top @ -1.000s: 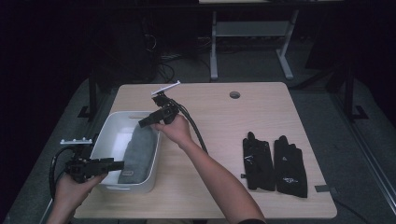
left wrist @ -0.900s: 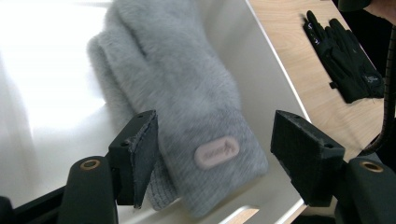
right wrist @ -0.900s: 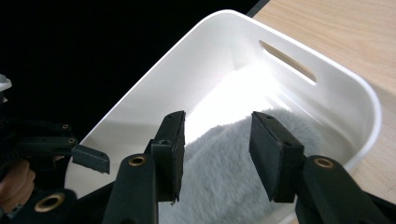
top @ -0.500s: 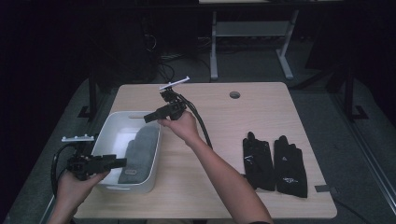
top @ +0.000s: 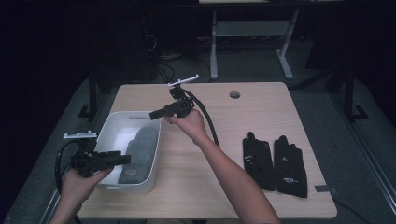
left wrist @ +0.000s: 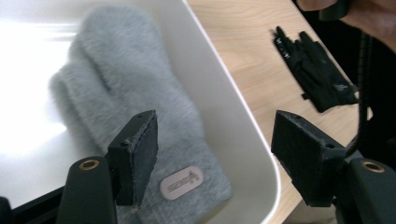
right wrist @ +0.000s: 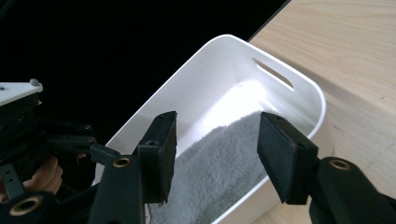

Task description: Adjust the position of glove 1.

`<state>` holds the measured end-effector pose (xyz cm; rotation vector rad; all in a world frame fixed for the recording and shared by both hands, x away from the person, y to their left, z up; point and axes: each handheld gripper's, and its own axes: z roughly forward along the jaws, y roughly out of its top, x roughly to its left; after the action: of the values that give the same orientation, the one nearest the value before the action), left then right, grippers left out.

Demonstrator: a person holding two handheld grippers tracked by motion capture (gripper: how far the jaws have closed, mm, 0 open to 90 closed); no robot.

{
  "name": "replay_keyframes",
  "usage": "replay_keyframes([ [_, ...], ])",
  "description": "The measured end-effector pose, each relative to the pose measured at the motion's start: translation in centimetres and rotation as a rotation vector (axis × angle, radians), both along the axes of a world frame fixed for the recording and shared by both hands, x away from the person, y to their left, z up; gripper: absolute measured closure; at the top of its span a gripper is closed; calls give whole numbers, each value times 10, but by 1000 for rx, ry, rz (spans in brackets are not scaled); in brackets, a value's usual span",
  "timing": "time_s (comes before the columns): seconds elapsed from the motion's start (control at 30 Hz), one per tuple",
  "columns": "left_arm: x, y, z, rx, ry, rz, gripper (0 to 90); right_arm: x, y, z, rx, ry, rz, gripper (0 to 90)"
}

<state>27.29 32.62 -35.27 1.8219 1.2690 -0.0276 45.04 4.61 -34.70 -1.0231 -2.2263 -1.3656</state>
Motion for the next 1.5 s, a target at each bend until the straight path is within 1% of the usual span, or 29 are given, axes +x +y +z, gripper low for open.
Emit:
replay_keyframes([
  [0.13,2,-6,2,-5,-8,-7,306,0,-7,1,5,2,-1,446],
  [0.2,3,-9,3,1,-8,-23,300,-1,-13,1,10,1,-7,434],
  [0.23,3,-11,4,-4,-8,-16,300,-1,-13,1,10,1,-7,434],
  [0.27,3,-13,4,0,-12,-24,300,-1,-15,2,11,4,-11,432],
  [0.4,6,-22,7,-1,-15,-36,297,-1,-28,0,22,-5,-17,424],
  [0.5,7,-27,8,3,-14,-46,295,-2,-33,0,22,1,-23,422],
  [0.57,8,-32,9,4,-20,-54,294,-3,-38,1,22,1,-26,419],
  [0.6,8,-34,9,5,-17,-61,294,-3,-42,1,23,-1,-30,419],
  [0.8,11,-48,13,0,-26,-93,290,-4,-60,4,25,-13,-55,412],
  [0.83,12,-50,13,1,-26,-99,289,-4,-67,6,27,-16,-63,409],
  [0.87,13,-53,13,1,-27,-99,289,-4,-67,6,27,-16,-63,409],
  [0.97,15,-60,15,-2,-36,-115,289,-5,-76,8,29,-17,-78,408],
  [1.03,15,-64,15,-6,-34,-117,287,-6,-83,7,29,-16,-87,405],
  [1.1,16,-68,16,-5,-40,-121,287,-7,-88,7,30,-16,-93,403],
  [1.27,18,-80,17,-1,-44,-149,282,-12,-105,6,24,-12,-115,398],
  [1.4,21,-92,16,-22,-51,-171,269,-15,-120,6,30,-15,-143,401],
  [1.5,22,-97,15,-21,-50,-186,268,-17,-129,5,31,-13,-160,400],
])
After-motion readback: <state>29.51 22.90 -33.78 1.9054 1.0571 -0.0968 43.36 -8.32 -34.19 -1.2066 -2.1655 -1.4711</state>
